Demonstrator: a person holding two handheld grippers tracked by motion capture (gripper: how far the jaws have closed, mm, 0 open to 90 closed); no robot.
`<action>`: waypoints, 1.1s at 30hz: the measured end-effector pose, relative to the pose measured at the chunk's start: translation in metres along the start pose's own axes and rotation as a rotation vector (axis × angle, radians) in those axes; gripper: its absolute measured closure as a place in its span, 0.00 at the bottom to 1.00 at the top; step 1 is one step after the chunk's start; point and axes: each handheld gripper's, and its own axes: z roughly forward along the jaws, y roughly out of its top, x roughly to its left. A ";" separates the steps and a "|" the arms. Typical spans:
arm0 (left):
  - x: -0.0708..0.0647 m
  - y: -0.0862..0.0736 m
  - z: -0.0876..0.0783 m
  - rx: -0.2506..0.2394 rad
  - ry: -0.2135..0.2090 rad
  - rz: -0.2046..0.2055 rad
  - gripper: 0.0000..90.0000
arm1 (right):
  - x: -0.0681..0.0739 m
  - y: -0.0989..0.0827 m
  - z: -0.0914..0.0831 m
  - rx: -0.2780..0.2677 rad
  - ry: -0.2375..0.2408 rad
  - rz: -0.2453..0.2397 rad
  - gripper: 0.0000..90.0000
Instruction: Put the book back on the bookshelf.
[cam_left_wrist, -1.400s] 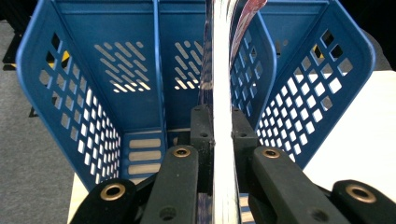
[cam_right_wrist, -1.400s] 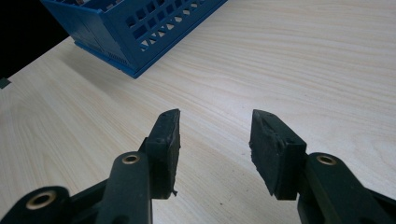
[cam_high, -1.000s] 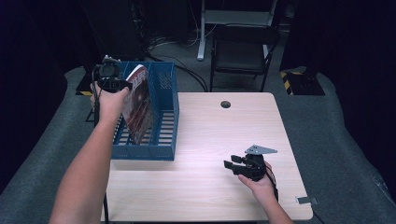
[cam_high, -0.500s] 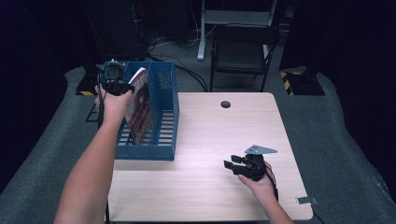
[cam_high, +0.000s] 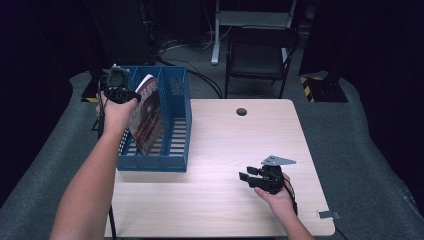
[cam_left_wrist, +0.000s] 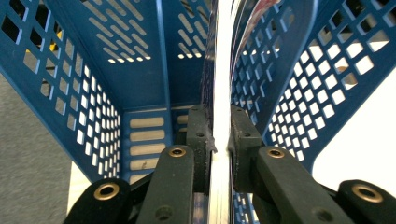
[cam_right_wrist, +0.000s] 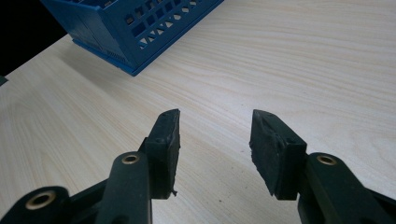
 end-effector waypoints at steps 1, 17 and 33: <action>0.000 -0.001 -0.001 -0.003 -0.006 -0.003 0.90 | 0.000 0.000 0.000 0.000 0.000 0.000 0.58; 0.003 0.000 -0.019 0.029 -0.039 0.023 0.87 | 0.000 0.000 0.002 0.008 -0.003 -0.002 0.58; 0.004 -0.001 -0.023 0.036 -0.036 0.013 0.93 | 0.000 0.000 0.002 0.009 0.000 0.003 0.58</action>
